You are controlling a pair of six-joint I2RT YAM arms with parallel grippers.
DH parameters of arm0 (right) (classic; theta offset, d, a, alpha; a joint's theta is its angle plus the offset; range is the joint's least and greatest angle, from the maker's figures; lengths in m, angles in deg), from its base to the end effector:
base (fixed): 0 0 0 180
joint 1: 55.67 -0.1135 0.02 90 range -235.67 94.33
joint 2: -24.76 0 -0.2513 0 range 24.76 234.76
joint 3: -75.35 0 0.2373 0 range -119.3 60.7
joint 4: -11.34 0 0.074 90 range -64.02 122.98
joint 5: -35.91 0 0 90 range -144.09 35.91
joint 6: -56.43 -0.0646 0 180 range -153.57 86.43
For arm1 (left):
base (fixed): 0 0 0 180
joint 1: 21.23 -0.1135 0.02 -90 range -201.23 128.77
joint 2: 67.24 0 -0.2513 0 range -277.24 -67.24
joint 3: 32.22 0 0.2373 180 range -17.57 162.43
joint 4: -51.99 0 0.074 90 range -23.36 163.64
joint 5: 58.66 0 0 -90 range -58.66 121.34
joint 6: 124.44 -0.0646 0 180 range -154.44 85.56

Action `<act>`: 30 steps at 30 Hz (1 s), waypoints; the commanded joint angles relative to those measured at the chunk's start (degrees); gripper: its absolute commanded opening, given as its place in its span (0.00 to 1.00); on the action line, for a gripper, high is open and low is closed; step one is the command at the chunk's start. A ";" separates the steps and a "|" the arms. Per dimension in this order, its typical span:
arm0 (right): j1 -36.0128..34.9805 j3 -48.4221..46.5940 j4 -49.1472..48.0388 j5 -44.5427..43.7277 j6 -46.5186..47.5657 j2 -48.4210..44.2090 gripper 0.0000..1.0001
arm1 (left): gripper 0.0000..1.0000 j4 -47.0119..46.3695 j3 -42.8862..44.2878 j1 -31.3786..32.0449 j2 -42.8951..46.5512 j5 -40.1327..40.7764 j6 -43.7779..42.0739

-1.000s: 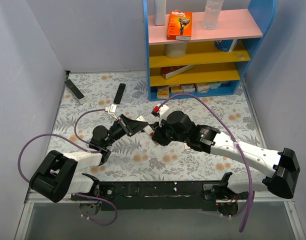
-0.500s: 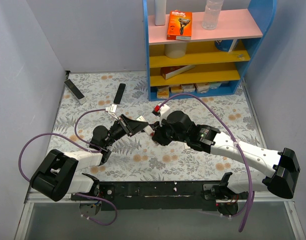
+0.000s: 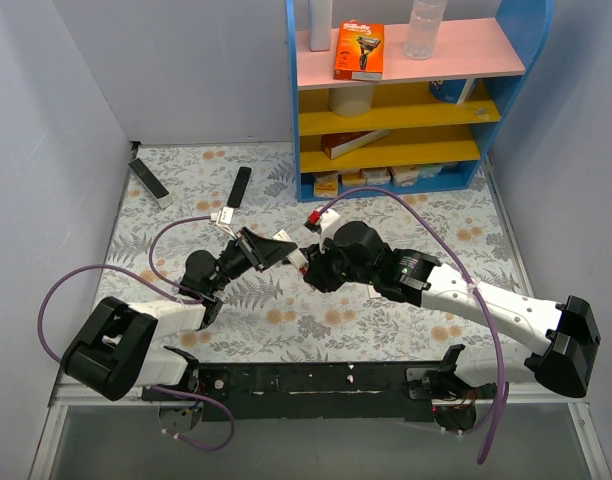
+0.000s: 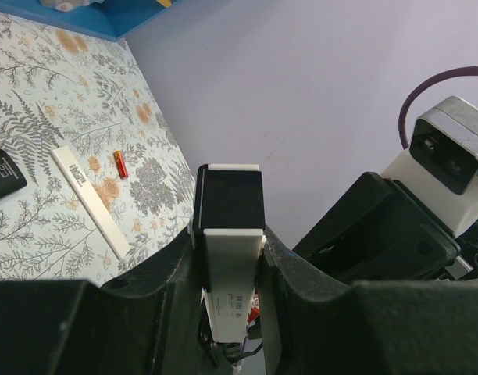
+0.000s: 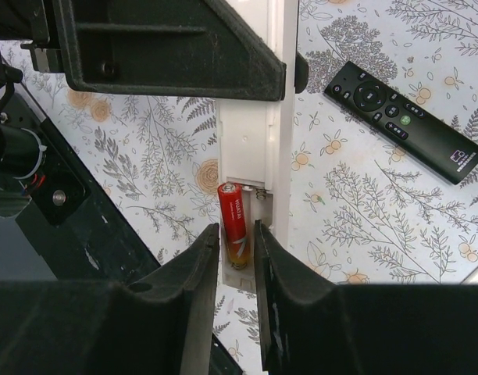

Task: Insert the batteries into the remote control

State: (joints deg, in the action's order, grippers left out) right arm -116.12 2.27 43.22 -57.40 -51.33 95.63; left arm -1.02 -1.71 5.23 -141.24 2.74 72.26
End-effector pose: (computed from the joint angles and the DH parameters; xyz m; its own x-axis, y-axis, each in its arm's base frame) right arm 0.1488 0.2549 0.2915 -0.4899 -0.2466 -0.8362 -0.7291 0.6418 0.2378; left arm 0.2117 -0.1399 0.2134 -0.8221 -0.5302 0.2076 -0.0920 -0.2360 -0.9674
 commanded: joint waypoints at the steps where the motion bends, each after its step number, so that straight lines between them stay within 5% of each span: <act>1: 0.24 -2.30 1.31 0.41 0.53 0.06 0.33 | 0.00 -4.32 2.69 0.26 -0.09 -1.11 1.23; 30: 0.68 -7.39 5.70 -1.26 4.40 -0.56 0.56 | 0.00 -3.45 1.90 0.26 0.08 -1.20 1.59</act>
State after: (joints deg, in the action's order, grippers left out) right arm -116.12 -1.82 47.74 -56.88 -49.45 95.63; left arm -2.42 -0.88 5.23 -142.05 3.49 73.28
